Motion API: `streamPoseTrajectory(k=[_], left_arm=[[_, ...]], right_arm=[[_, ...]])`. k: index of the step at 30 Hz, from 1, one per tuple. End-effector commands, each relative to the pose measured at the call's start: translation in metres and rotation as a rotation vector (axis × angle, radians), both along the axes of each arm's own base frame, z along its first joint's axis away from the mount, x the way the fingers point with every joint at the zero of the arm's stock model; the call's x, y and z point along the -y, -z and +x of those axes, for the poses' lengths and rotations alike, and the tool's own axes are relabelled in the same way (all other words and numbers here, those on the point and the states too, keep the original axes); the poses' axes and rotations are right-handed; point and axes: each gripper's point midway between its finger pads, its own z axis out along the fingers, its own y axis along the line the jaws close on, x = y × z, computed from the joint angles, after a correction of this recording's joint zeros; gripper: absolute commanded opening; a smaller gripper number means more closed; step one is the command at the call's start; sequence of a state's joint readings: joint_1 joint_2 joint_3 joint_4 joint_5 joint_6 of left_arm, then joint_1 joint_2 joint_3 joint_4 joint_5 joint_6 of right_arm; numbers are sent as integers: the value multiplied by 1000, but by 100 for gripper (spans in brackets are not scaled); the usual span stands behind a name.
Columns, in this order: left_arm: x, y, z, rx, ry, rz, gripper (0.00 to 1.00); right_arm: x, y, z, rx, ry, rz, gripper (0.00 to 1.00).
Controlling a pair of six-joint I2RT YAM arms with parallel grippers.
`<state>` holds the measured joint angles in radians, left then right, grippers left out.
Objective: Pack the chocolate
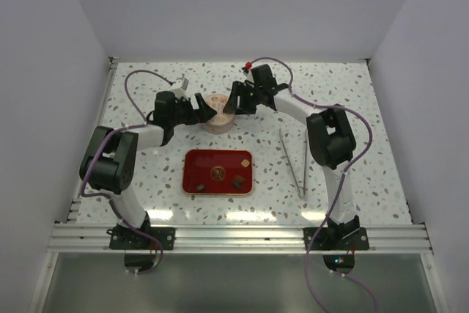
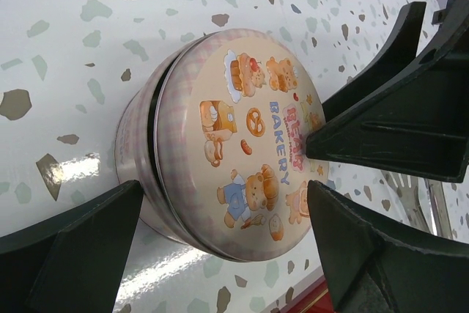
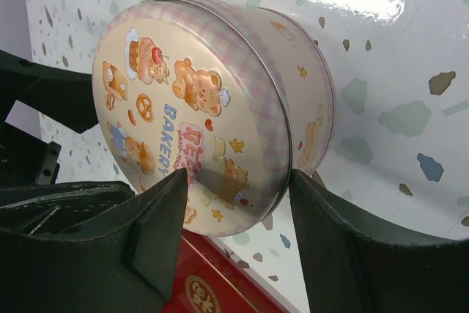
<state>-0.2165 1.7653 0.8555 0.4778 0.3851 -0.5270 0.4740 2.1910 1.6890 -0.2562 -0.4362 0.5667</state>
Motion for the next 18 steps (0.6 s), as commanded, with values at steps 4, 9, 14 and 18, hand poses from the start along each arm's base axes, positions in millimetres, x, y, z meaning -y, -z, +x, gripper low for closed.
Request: streamPoseTrajectory(k=[4, 9, 14, 18], left_arm=[[5, -39, 10, 108, 17, 12, 100], [5, -43, 10, 118, 19, 12, 100], [5, -46, 10, 131, 20, 16, 100], [1, -47, 12, 137, -2, 31, 100]], right_arm=[[-20, -34, -4, 58, -51, 56, 61], [-18, -33, -5, 58, -46, 48, 61], [-16, -32, -4, 62, -43, 37, 61], [-16, -32, -4, 59, -41, 33, 61]])
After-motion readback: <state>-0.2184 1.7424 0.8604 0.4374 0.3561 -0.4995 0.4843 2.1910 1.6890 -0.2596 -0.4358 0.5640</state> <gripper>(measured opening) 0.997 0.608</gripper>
